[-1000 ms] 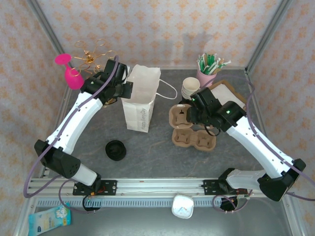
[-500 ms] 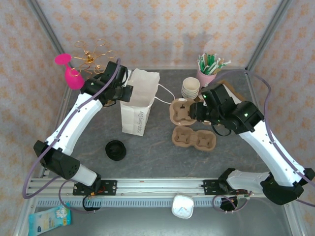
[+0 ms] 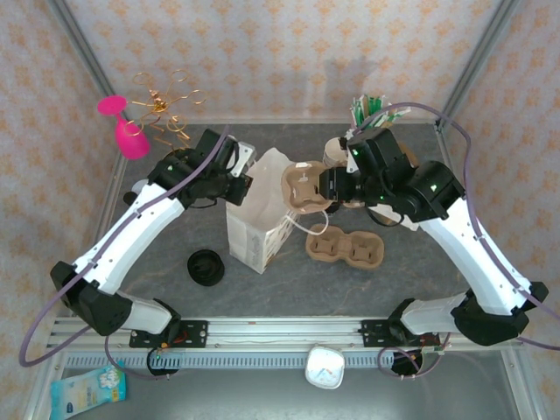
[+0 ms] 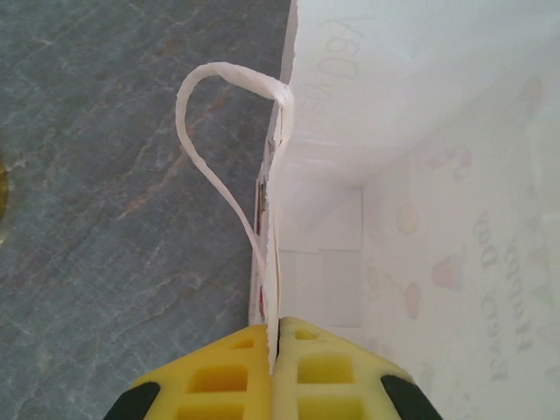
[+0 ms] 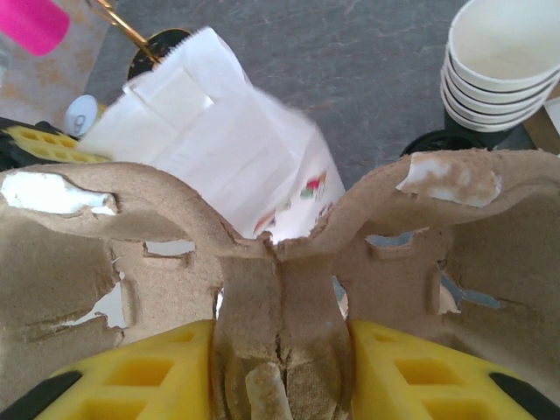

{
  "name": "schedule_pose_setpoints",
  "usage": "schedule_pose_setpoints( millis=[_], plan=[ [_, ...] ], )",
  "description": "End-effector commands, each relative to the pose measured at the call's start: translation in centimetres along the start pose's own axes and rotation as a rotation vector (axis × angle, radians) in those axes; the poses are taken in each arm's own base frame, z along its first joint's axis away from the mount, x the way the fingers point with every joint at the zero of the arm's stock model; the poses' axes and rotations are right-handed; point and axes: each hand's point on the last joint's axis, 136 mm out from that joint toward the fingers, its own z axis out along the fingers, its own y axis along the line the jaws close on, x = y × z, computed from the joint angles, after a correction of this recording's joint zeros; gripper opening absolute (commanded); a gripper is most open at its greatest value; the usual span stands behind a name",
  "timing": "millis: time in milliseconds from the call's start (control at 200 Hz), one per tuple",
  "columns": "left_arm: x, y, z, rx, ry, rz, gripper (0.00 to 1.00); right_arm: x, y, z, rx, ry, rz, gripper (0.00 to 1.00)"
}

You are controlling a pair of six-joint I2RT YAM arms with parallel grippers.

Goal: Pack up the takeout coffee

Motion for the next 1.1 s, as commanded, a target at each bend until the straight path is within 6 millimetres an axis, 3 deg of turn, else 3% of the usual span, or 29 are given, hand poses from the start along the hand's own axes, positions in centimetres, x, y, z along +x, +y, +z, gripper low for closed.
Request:
schedule_pose_setpoints(
  millis=[0, 275, 435, 470, 626, 711, 876, 956, 1096],
  plan=[
    [0.6, -0.9, -0.5, 0.042, -0.015, 0.047, 0.0, -0.1, 1.3, -0.7, -0.049, 0.007, -0.043, 0.41],
    [0.7, -1.0, 0.4, 0.058, -0.038, 0.073, 0.0, -0.9, 4.1, 0.0, -0.109, 0.023, -0.096, 0.4],
    [0.6, 0.4, -0.1, 0.009, -0.042, 0.035, 0.3, -1.2, 5.5, 0.9, -0.158, 0.038, -0.126, 0.4],
    [0.5, 0.9, -0.5, -0.005, -0.055, 0.012, 0.38, -1.3, 5.8, 0.9, -0.166, 0.038, -0.133, 0.4],
    [0.1, 3.8, -3.0, -0.101, -0.128, -0.153, 0.53, -2.3, 6.9, 0.7, -0.203, 0.017, -0.146, 0.4],
    [-0.4, 4.4, -5.1, -0.107, -0.193, -0.254, 0.64, -2.5, 7.7, 1.2, -0.228, 0.031, -0.153, 0.4],
    [0.4, 4.9, -8.6, -0.117, -0.257, -0.481, 0.7, -3.7, 9.2, 1.3, -0.253, 0.009, -0.186, 0.4],
    [1.1, 4.2, -9.5, -0.059, -0.279, -0.575, 0.71, -3.9, 10.0, 2.0, -0.276, 0.017, -0.197, 0.4],
    [3.2, 5.0, -11.1, -0.096, -0.298, -0.713, 0.71, -3.7, 11.7, 3.4, -0.301, 0.027, -0.228, 0.4]
  ],
)
